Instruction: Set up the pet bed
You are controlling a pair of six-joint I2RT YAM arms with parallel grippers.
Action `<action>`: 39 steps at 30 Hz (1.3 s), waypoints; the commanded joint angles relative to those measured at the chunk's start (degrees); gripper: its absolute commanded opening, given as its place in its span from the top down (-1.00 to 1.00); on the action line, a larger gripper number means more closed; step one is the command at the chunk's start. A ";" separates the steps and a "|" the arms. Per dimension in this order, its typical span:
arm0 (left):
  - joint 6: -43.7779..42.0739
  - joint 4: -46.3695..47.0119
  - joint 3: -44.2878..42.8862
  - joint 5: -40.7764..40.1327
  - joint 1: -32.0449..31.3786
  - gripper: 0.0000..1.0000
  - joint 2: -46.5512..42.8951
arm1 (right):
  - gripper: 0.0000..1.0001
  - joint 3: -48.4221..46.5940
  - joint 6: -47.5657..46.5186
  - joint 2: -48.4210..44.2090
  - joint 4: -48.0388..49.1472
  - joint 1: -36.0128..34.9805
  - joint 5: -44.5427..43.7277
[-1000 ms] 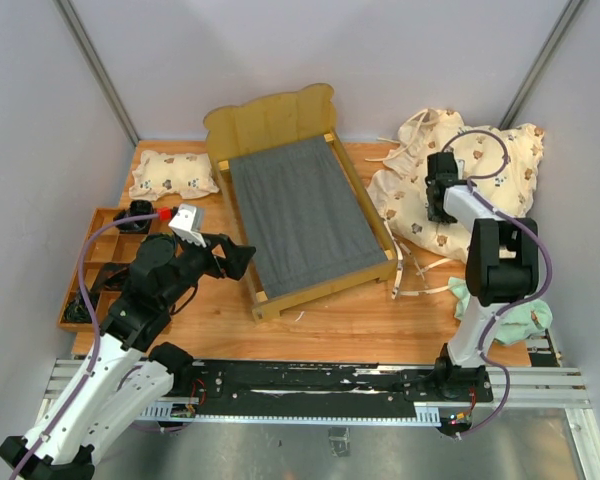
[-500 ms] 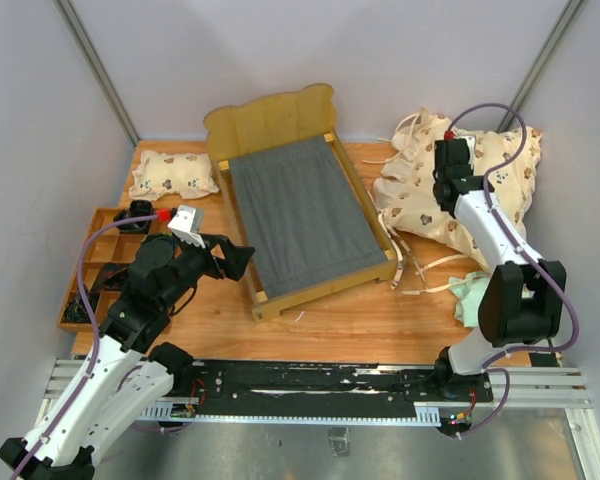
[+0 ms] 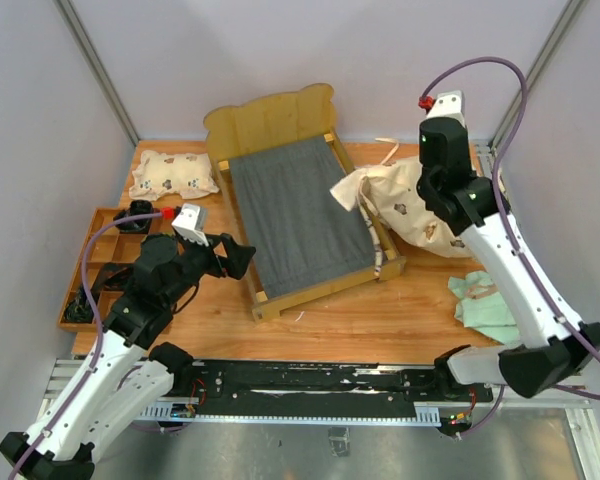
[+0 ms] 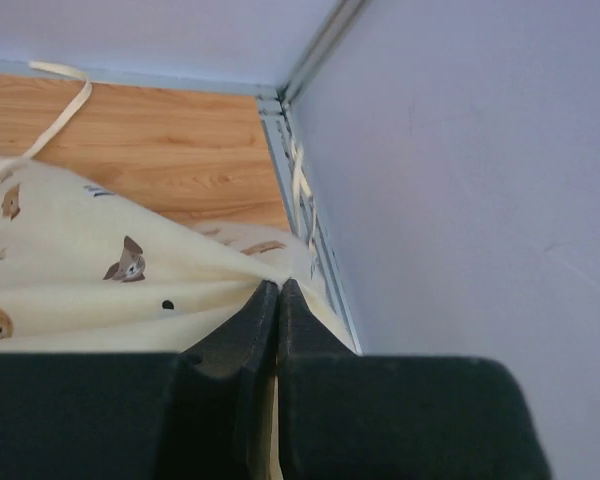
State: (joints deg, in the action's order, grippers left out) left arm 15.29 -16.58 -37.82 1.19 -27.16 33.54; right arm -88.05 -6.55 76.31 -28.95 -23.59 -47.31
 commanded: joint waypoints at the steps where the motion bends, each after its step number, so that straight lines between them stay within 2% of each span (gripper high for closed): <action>1: -1.05 1.15 -0.07 -1.36 -0.45 -0.98 0.87 | 0.99 -2.24 -5.99 -5.25 1.43 -6.97 -2.29; 6: 1.99 1.94 -2.95 -0.92 -0.44 -0.98 3.74 | 0.99 -0.82 -2.50 -12.58 0.28 -11.31 12.40; 10: 3.70 5.07 -5.14 5.24 -0.44 -0.94 6.07 | 0.99 0.93 2.69 -17.67 -1.95 -11.42 28.31; 13: 2.29 10.03 -4.41 11.51 -0.44 -0.94 7.18 | 0.99 6.30 7.60 -22.30 -3.16 -11.41 37.37; 17: 12.16 9.49 -7.69 6.90 -0.47 -0.94 9.69 | 0.99 17.68 12.87 -27.55 -1.30 -11.48 51.01; 21: 16.97 3.27 -12.16 2.45 -0.46 -0.90 12.42 | 0.99 28.33 16.76 -27.93 -2.43 -11.52 65.10; 22: 16.82 2.74 -12.41 1.59 -0.48 -0.89 12.83 | 0.99 31.63 17.92 -28.08 -3.09 -11.56 66.29; 23: 16.34 3.18 -12.15 1.52 -0.44 -0.88 13.05 | 0.99 33.64 19.00 -28.50 -3.70 -11.56 65.91; 24: 15.76 4.01 -11.62 2.80 -0.47 -0.88 13.23 | 0.88 35.16 20.21 -29.06 -4.52 -11.57 64.50; 26: 15.64 5.64 -10.80 5.91 -0.48 -0.87 14.42 | 0.30 35.91 23.62 -30.46 -7.19 -11.59 58.10; 28: 15.46 7.06 -10.27 10.22 -0.49 -0.86 16.53 | -0.03 34.80 28.87 -32.09 -9.79 -11.56 49.22; 29: 15.33 7.68 -9.99 12.60 -0.49 -0.87 17.85 | -0.30 34.20 31.98 -33.09 -10.47 -11.57 45.83; 30: 15.18 8.75 -9.62 14.85 -0.45 -0.87 19.63 | -0.41 33.76 35.21 -34.18 -10.80 -11.56 42.10; 33: 15.39 11.85 -7.69 21.75 -0.48 -0.87 23.07 | -0.45 33.30 45.56 -37.13 -11.04 -11.58 32.04; 36: 16.02 14.48 -5.91 26.89 -0.44 -0.87 25.03 | -0.46 33.64 49.16 -37.18 -9.32 -11.54 28.13; 39: 16.00 15.31 -4.65 29.56 -0.54 -0.87 25.92 | -0.48 32.27 51.43 -33.05 -10.76 -11.49 21.60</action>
State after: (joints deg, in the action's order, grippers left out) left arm 30.87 -5.82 -43.46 22.74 -27.20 59.31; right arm -54.02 36.51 38.76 -38.57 -34.72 -13.37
